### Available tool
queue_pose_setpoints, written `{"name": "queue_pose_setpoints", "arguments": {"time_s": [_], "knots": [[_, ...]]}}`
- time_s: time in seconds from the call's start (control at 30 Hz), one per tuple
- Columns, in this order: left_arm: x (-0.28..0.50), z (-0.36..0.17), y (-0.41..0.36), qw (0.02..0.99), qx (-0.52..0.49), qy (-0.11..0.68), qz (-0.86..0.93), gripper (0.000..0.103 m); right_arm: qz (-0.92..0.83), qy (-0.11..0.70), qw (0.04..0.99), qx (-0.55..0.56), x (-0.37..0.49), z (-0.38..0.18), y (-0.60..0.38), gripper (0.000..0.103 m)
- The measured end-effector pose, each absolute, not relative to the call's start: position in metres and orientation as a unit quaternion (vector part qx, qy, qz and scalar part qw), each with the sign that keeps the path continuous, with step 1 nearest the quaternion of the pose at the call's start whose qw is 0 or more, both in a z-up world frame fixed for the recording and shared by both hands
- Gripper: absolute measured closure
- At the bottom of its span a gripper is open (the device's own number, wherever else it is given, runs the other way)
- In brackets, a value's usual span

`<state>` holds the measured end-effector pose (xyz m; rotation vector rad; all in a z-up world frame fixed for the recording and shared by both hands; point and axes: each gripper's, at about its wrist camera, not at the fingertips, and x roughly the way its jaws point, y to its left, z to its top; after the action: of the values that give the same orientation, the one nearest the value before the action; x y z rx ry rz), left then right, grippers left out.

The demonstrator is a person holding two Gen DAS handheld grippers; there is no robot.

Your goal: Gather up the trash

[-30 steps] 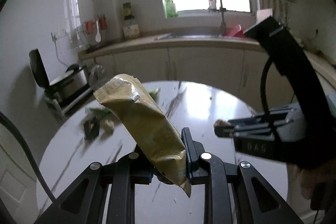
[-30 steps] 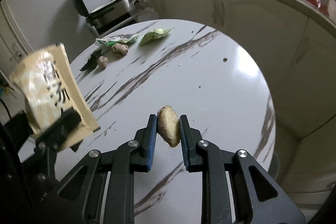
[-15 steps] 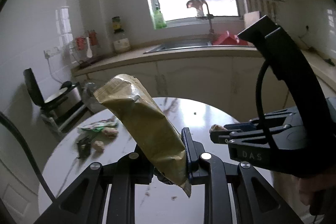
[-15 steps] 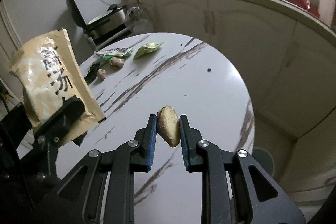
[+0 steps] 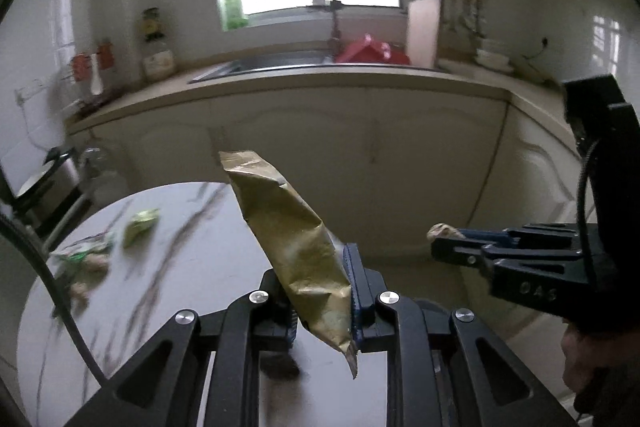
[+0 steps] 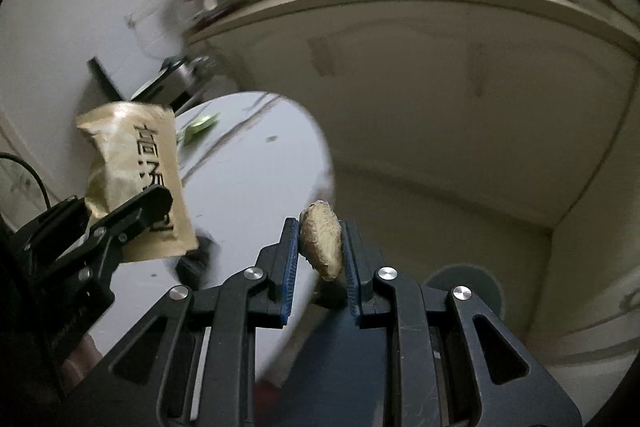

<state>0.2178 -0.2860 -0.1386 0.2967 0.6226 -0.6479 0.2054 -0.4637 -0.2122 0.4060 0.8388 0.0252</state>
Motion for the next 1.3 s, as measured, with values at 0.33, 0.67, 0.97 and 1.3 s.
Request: {"name": "queue_pose_setpoints", "arguments": {"time_s": [0.33, 0.67, 0.97, 1.3], "knots": [[0.281, -0.148, -0.343, 0.869, 0.141, 0.344, -0.325, 0.087, -0.051, 0.402, 0.883, 0.237, 0.168, -0.243, -0.566, 0.083], [0.284, -0.159, -0.332, 0.879, 0.148, 0.349, -0.288, 0.059, -0.041, 0.406, 0.873, 0.267, 0.170, -0.276, -0.583, 0.083], [0.293, -0.173, -0.310, 0.879, 0.125, 0.377, -0.266, 0.055, -0.028, 0.409, 0.871, 0.270, 0.172, -0.283, -0.571, 0.083], [0.297, -0.177, -0.281, 0.881, 0.096, 0.392, -0.245, 0.039, -0.023, 0.416, 0.870, 0.262, 0.177, -0.281, -0.562, 0.083]]}}
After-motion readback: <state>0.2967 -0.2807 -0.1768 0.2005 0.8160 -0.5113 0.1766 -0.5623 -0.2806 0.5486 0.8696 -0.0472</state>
